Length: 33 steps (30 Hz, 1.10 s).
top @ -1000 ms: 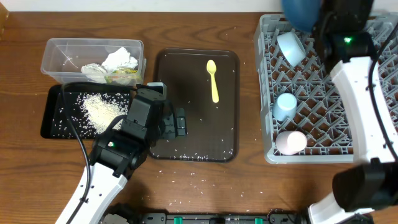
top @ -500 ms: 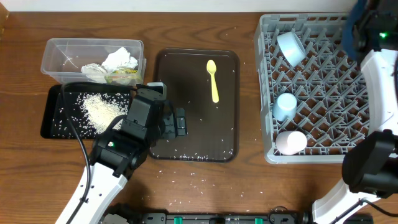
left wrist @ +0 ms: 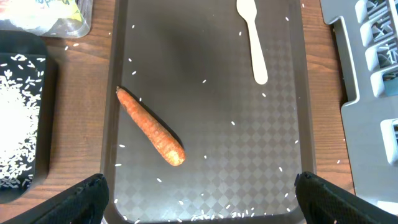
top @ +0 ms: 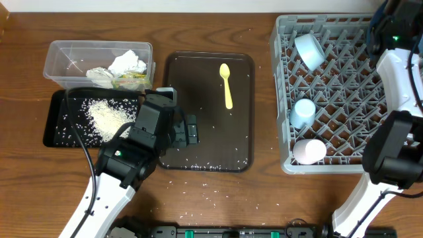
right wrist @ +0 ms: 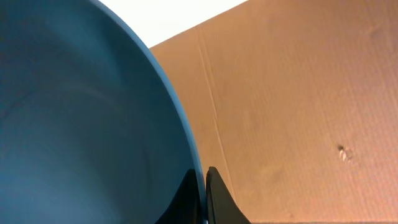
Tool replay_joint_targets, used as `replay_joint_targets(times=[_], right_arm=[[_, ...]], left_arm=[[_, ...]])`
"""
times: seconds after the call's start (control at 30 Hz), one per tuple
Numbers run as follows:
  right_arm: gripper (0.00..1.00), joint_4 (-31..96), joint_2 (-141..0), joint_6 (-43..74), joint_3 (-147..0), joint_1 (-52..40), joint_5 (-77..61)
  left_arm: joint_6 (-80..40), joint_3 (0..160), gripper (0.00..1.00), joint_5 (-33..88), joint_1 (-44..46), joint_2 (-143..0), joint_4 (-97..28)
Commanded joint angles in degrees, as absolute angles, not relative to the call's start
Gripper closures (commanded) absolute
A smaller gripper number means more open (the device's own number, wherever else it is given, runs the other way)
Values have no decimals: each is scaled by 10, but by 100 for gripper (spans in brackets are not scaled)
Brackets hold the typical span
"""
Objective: Sort waste into correct bins and load items into the dishwasher rack
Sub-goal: 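Lift the blue plate and stand it upright at the rack's back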
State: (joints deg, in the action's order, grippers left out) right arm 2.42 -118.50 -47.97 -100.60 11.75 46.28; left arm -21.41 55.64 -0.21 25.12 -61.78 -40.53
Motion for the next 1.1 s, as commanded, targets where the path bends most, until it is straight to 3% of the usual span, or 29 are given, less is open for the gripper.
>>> replay_joint_targets(times=[0.0,0.3,0.47,0.63,0.8,0.9,1.03,1.07], right_arm=[[99,18,-1201,-520,-1007,114,461],[98,31,-1210,-545,-1007,72,464],[96,119,-1210,-557,-1007,39,478],[83,213,-1211,-461,-1007,12,478],[63,237,-1211,-339,-1007,11,471],[41,239,-1210,-299,-1007,13,469],[1,238,-1198,-281,-1007,13,468],[1,239,-1192,-277,-1007,13,465]], left_arm=[[-217,556,2,-7,248,-618,-407],[-217,556,2,-7,248,-618,-407],[-217,556,2,-7,248,-618,-407],[-217,556,2,-7,248,-618,-407],[-217,556,2,-7,248,-618,-407],[-217,556,2,-7,248,-618,-407],[-217,556,2,-7,248,-618,-407],[-217,556,2,-7,248,-618,-407]])
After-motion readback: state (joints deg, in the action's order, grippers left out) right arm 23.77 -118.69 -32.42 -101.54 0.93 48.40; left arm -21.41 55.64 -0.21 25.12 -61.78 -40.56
